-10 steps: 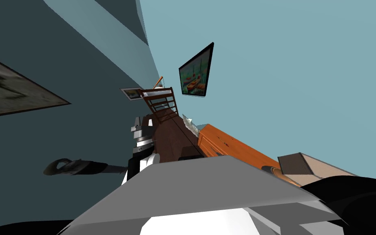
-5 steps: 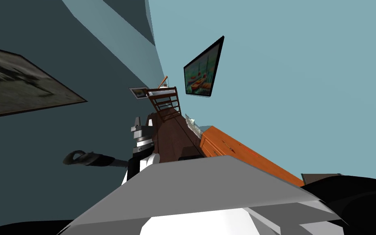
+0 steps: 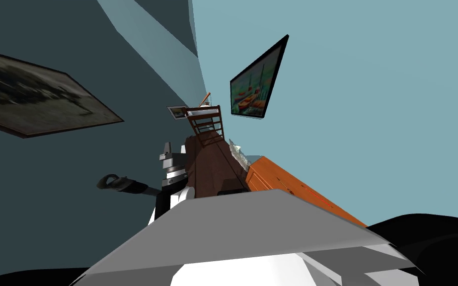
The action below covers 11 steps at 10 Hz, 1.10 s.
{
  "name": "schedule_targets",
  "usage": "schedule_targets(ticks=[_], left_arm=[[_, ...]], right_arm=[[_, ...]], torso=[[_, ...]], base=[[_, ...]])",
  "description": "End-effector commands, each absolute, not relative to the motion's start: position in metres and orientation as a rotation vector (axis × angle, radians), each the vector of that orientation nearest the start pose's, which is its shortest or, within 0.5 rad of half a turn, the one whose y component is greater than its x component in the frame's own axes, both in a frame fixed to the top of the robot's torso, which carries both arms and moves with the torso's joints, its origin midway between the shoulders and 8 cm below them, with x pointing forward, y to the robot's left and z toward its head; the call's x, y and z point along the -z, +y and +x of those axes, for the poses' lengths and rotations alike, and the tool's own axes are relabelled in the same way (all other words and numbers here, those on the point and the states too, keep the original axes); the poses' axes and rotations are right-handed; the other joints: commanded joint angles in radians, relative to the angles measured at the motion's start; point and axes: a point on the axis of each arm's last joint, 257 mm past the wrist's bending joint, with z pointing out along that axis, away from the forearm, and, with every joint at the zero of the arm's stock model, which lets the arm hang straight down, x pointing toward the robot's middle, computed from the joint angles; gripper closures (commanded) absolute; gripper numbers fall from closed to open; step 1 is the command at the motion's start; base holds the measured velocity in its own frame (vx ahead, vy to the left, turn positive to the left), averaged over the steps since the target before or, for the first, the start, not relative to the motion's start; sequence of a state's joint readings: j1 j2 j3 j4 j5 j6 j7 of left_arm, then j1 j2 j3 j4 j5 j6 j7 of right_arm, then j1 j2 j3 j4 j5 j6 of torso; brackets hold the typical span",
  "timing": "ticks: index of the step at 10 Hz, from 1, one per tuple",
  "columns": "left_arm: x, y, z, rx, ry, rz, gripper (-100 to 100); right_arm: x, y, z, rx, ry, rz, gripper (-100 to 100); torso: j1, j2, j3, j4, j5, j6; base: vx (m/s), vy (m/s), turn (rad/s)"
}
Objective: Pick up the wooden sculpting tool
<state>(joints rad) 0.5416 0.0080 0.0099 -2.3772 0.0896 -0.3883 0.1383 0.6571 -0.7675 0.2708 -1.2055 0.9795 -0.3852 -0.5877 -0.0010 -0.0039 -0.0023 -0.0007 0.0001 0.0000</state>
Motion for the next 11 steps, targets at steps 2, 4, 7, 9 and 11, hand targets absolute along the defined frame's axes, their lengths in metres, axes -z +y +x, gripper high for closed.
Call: schedule_targets(ticks=[2,4,7,9,11], left_arm=[[-0.033,0.294,0.338,1.455,0.557,-0.799,0],[-0.033,0.294,0.338,1.455,0.557,-0.799,0],[-0.033,0.294,0.338,1.454,0.557,-0.799,0],[-0.033,0.294,0.338,1.455,0.557,-0.799,0],[-0.033,0.294,0.338,1.454,0.557,-0.799,0]], right_arm=[[0.554,-0.453,0.041,-0.273,2.721,0.611,-100],[0.558,-0.469,0.022,-0.211,2.774,0.575,-100],[0.561,-0.483,0.005,-0.149,2.826,0.529,-100],[0.564,-0.509,-0.024,-0.047,2.903,0.464,-100],[0.564,-0.520,-0.037,0.003,2.943,0.412,-100]], torso=[[0.000,0.001,0.000,0.000,0.000,0.001],[0.000,0.002,0.001,0.000,0.000,0.001],[0.000,0.001,0.000,0.000,0.000,0.001],[0.001,0.002,0.001,0.001,0.000,0.000],[0.000,0.002,0.001,0.000,0.000,0.001]], base=[[0.060,-0.027,0.154],[0.050,-0.025,0.137],[0.056,-0.032,0.143],[0.052,-0.031,0.250],[0.047,-0.044,0.118]])
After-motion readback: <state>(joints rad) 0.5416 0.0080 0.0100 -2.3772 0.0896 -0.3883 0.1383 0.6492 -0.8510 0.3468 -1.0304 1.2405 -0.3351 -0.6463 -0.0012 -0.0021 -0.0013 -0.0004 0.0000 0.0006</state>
